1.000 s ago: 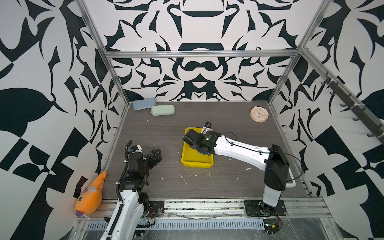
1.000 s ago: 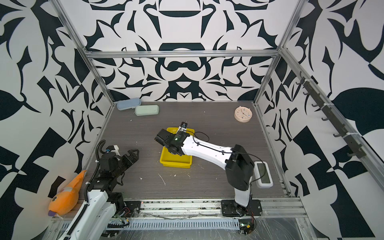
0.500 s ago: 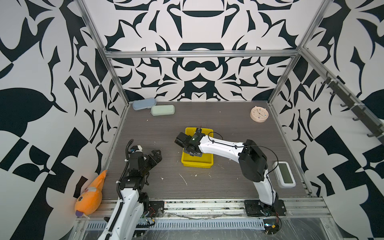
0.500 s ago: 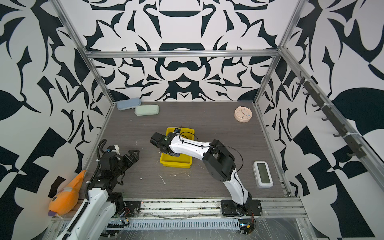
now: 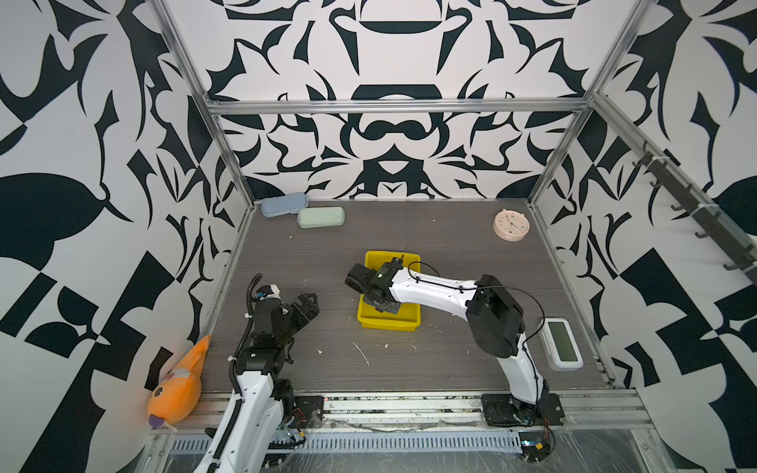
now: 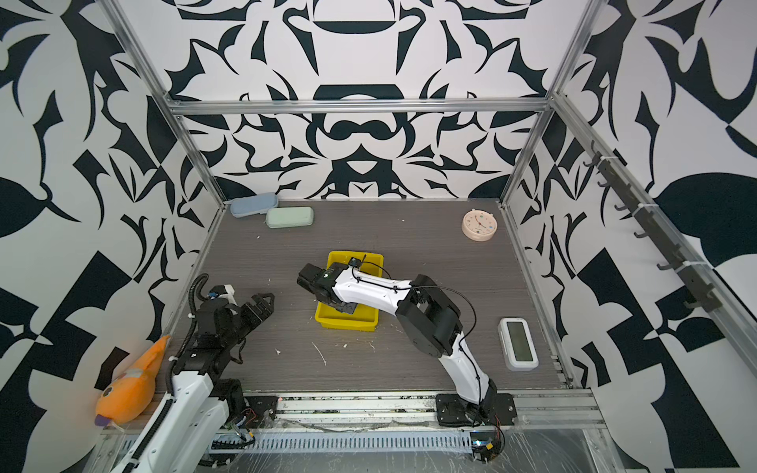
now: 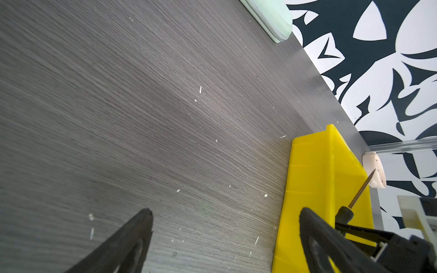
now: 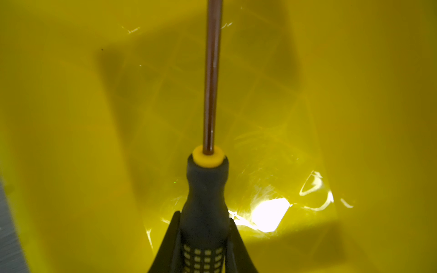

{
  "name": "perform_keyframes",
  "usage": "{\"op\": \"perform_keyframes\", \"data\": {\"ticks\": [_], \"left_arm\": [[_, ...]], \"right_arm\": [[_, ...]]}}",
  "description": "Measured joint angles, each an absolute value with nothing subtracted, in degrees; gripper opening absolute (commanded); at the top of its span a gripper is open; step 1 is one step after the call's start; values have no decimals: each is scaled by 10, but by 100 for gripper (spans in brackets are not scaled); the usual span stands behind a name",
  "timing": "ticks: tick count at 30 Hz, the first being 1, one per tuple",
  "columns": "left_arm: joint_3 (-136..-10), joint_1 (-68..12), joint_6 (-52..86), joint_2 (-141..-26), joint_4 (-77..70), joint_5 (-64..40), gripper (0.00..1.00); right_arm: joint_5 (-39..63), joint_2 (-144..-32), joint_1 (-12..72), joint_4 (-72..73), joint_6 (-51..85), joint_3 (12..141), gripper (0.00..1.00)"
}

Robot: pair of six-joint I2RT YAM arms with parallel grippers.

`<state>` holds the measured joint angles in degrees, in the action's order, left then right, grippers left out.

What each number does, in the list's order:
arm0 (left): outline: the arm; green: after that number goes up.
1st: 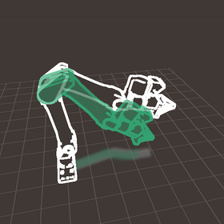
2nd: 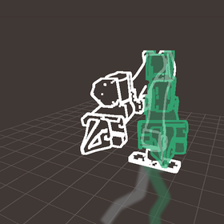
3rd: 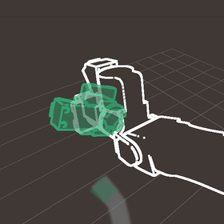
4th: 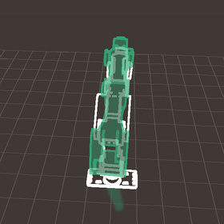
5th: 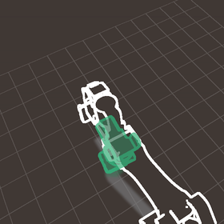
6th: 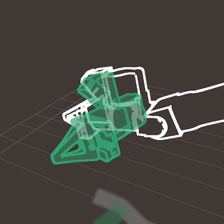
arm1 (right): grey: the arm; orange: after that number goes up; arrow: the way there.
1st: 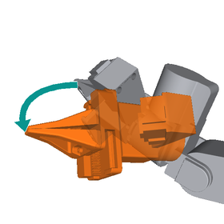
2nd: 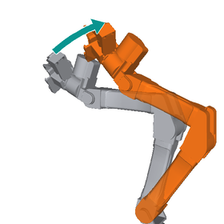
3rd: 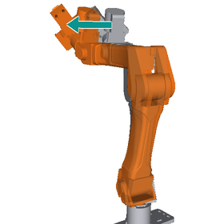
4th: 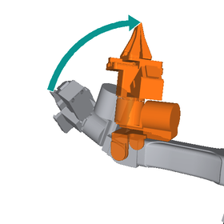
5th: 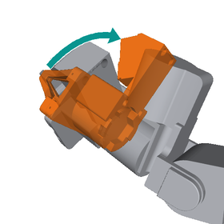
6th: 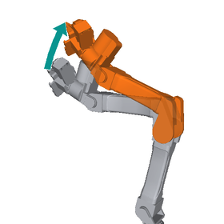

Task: Put the screwdriver in the bin
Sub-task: Place the screwdriver into the bin.

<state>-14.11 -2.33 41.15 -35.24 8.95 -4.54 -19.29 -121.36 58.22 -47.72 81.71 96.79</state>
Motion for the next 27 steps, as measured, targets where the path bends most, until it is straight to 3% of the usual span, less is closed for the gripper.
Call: {"op": "perform_keyframes", "data": {"ticks": [13,23,27], "left_arm": [[-141,-23,411,-359,90,-45,99],[-141,-23,411,-357,90,-45,99],[-141,-23,411,-361,90,-46,99]], "right_arm": [[-141,-1211,582,-396,903,915,15],[-157,-1188,581,-407,859,915,51],[-174,-1127,579,-421,819,914,58]]}}
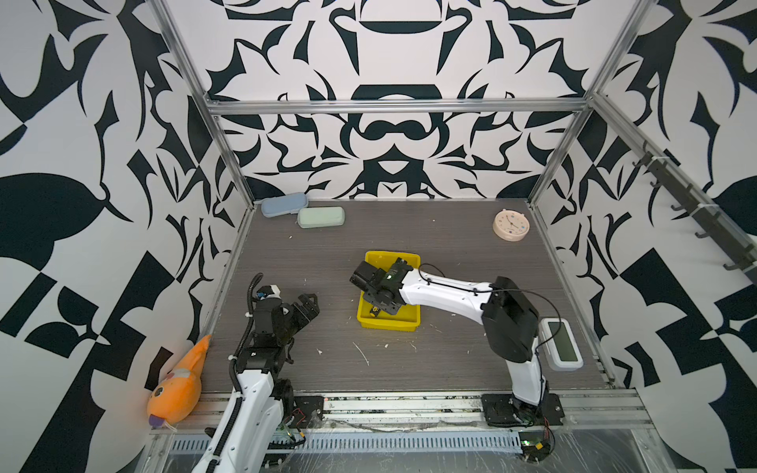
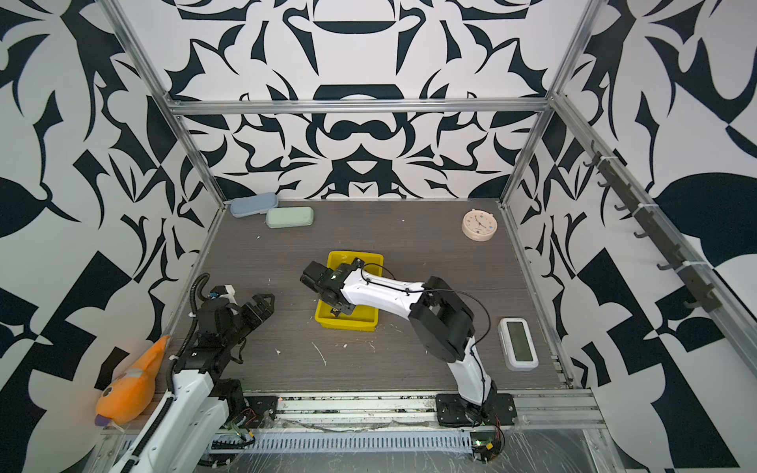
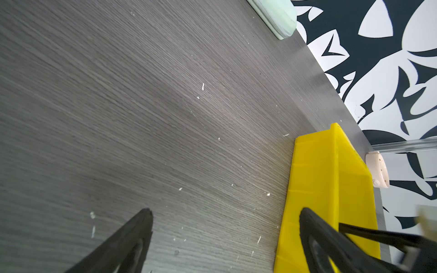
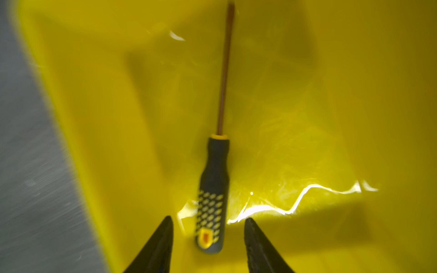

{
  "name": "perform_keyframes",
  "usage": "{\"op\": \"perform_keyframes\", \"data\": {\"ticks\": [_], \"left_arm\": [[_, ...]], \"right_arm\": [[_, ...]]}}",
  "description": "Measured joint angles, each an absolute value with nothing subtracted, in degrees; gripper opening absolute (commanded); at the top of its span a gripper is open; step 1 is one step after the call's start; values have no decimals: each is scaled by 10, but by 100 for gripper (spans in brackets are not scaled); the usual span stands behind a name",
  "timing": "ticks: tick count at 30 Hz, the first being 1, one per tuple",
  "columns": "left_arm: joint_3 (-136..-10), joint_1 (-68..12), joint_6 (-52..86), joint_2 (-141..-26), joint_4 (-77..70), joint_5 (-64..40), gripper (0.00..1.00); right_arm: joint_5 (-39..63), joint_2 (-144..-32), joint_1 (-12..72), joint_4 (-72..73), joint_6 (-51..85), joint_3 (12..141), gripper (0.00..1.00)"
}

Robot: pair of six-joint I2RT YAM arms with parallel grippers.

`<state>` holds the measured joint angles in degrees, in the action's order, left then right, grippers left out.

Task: Put the screwdriver in the bin
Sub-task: Place the screwdriver into the bin, then reset both arms

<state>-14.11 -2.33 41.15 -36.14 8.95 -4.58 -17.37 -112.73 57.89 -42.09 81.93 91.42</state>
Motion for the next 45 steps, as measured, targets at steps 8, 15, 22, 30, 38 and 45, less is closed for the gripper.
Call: {"op": "perform_keyframes", "data": {"ticks": [8,15,22,30,38,45], "left_arm": [[-141,-23,411,-357,90,-49,99],[-141,-23,412,-350,90,-50,99],[-141,-23,412,-378,90,-54,99],[-142,-23,411,-395,88,-54,99],[-143,-23,412,-398,88,-53,99],[-143,-23,412,-414,85,-53,99]], "right_arm": [[-236,-964,578,-384,614,850,47],[-361,-809,578,-376,470,694,78],[-484,-543,577,-192,194,446,100],[-517,-414,490,-3,-44,260,96],[-404,-491,357,227,-157,119,98],[-332,-706,228,419,-114,119,99]]}}
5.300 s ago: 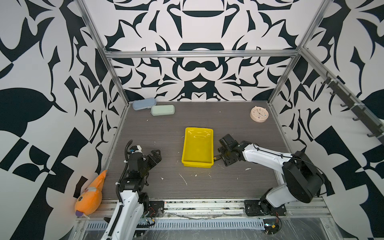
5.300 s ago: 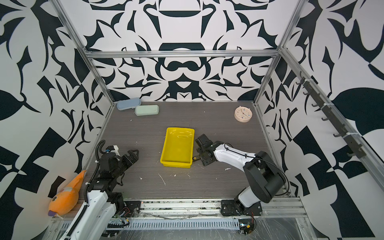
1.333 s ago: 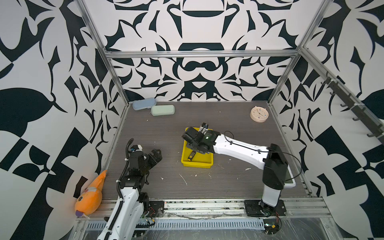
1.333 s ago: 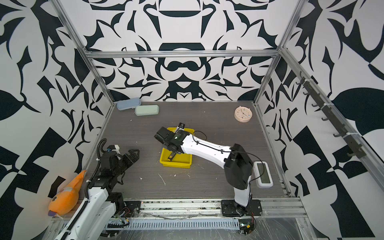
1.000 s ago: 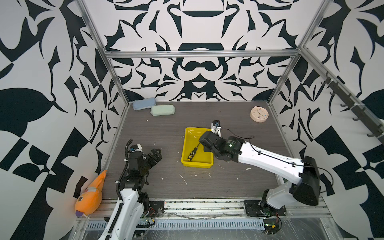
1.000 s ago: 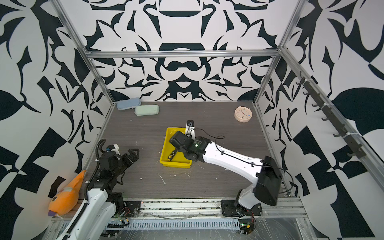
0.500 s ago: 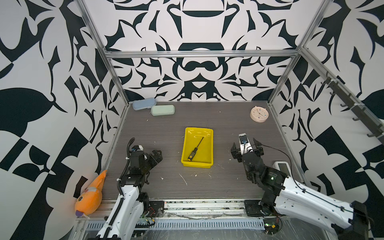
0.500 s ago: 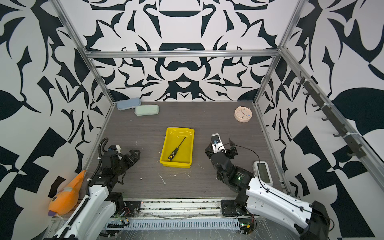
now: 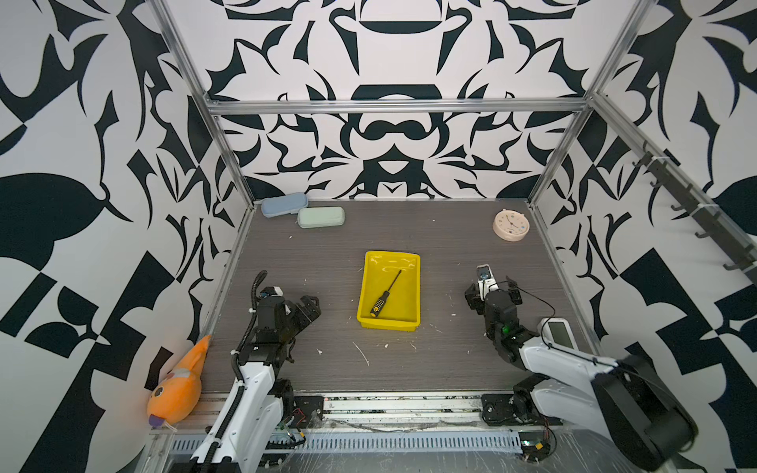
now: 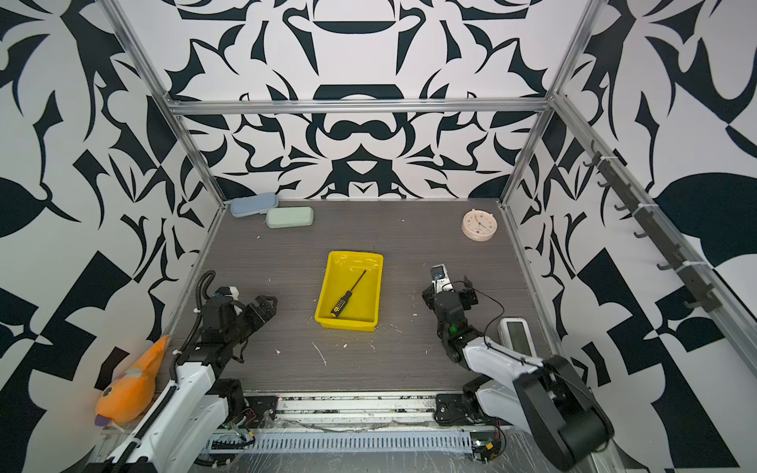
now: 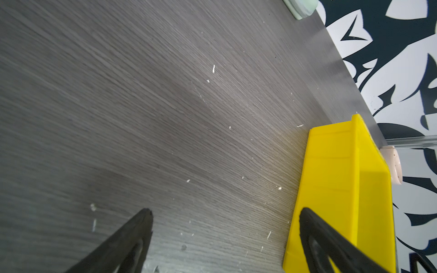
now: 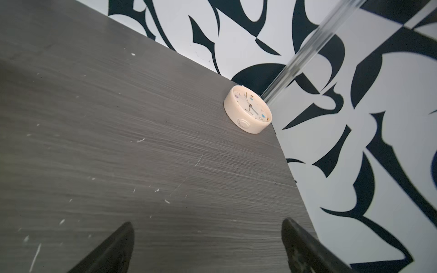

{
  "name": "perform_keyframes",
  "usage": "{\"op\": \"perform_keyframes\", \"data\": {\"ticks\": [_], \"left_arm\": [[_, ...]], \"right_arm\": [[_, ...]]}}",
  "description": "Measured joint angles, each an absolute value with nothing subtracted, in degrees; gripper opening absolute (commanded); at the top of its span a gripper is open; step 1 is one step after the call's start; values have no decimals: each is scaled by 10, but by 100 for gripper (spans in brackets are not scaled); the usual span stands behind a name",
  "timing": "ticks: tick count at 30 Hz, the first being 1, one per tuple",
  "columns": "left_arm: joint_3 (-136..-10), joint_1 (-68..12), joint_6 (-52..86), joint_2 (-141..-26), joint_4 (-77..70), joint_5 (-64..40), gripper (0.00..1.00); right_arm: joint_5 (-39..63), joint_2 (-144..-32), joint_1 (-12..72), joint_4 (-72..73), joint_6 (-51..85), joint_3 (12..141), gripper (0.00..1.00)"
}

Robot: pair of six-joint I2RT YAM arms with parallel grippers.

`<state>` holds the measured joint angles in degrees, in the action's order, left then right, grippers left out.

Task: Put the screwdriver in the bin
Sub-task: Reset both arms

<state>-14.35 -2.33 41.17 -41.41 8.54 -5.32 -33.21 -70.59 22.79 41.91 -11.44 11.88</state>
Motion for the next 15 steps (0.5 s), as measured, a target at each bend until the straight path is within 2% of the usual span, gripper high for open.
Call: {"op": "perform_keyframes", "data": {"ticks": [4,7,9,10,12,13,15], "left_arm": [[-143,-23,412,-422,83,-53,99],[-143,-23,412,-426,82,-53,99],[-144,-23,412,-431,79,-52,99],[-146,-23,412,-434,79,-52,99],[-152,-23,412,-444,79,-51,99],[-155,-23,412,-448,78,-51,99],[-159,-23,415,-455,76,-48,99]], "right_arm": [[-332,-802,216,494,-101,122,99],[-314,-809,196,508,-87,124,99],[-281,-826,153,552,-65,125,98],[-270,-853,129,590,-55,125,97],[-263,-905,93,631,-32,127,88],[-258,-908,84,618,-22,126,98],[-243,-905,74,611,-13,127,100]]}}
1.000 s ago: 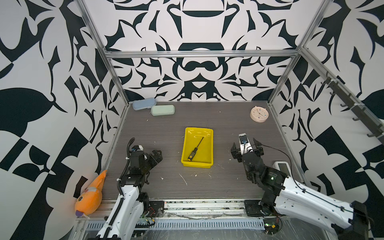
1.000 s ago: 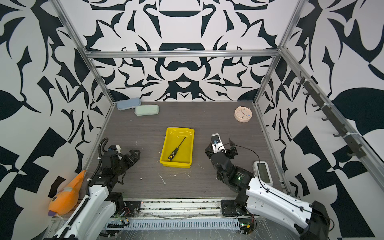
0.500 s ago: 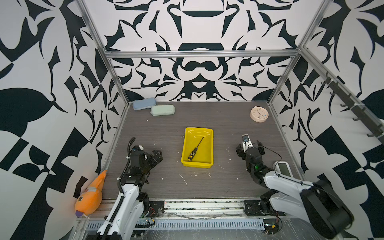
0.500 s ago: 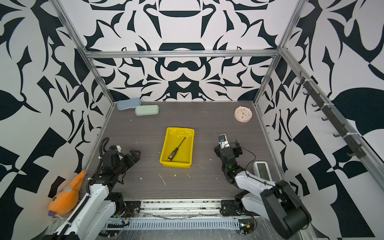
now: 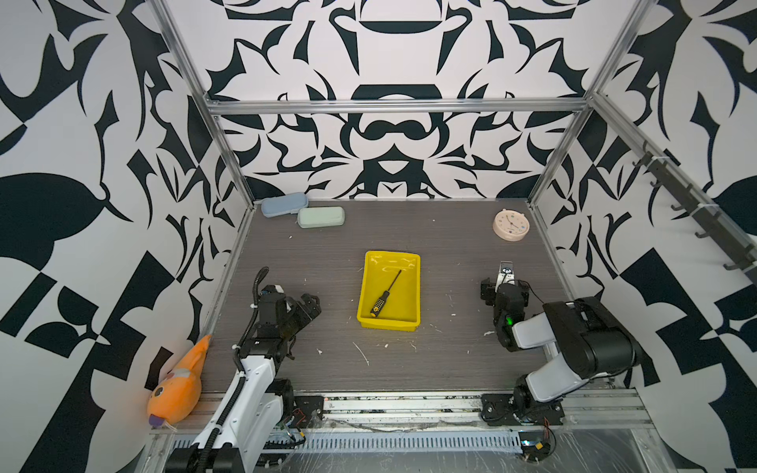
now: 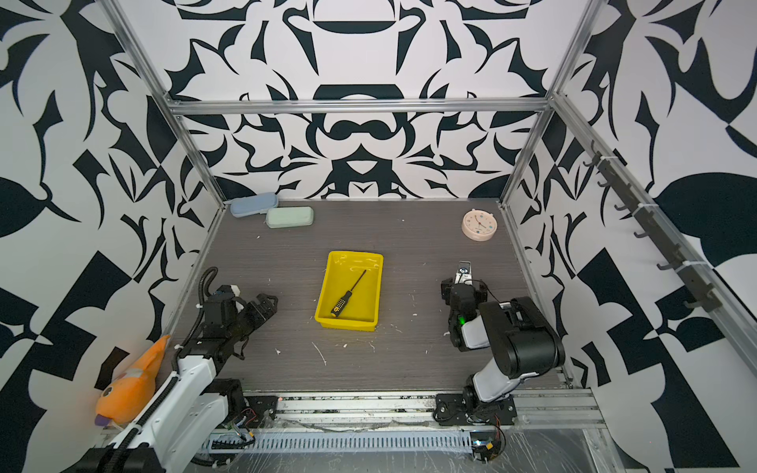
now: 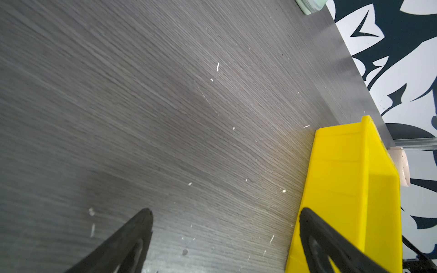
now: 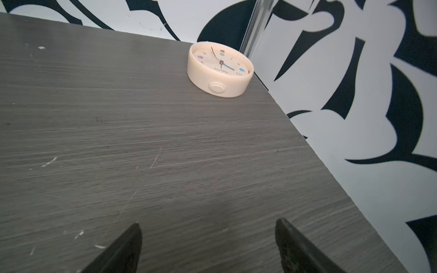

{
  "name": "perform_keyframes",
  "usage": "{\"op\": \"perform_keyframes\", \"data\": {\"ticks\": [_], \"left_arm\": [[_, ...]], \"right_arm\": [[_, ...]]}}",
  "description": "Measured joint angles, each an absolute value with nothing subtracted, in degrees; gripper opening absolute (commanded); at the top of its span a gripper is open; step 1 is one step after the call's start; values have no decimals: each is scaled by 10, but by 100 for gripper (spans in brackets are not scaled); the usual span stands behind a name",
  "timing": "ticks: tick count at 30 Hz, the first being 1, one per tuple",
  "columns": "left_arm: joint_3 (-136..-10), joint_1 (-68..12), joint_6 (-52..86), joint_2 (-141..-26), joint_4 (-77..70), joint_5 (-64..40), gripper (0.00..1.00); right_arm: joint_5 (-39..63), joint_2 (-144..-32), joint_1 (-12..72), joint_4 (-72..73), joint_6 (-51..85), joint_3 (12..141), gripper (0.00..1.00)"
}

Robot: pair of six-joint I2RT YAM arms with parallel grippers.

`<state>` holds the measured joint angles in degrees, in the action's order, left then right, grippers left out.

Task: Put the screwdriver in the bin
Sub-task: Reset both arms

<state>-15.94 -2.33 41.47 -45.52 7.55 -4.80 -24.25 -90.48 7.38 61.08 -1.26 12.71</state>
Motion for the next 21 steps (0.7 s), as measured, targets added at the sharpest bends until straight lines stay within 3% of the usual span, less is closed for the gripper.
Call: {"op": "perform_keyframes", "data": {"ticks": [14,21], "left_arm": [[-210,-23,435,-516,51,59,99],[-286,-24,302,-603,-67,167,99]], "right_arm": [[-171,-903,72,533,-4,191,100],[-168,-903,72,529,-4,191,100]]}}
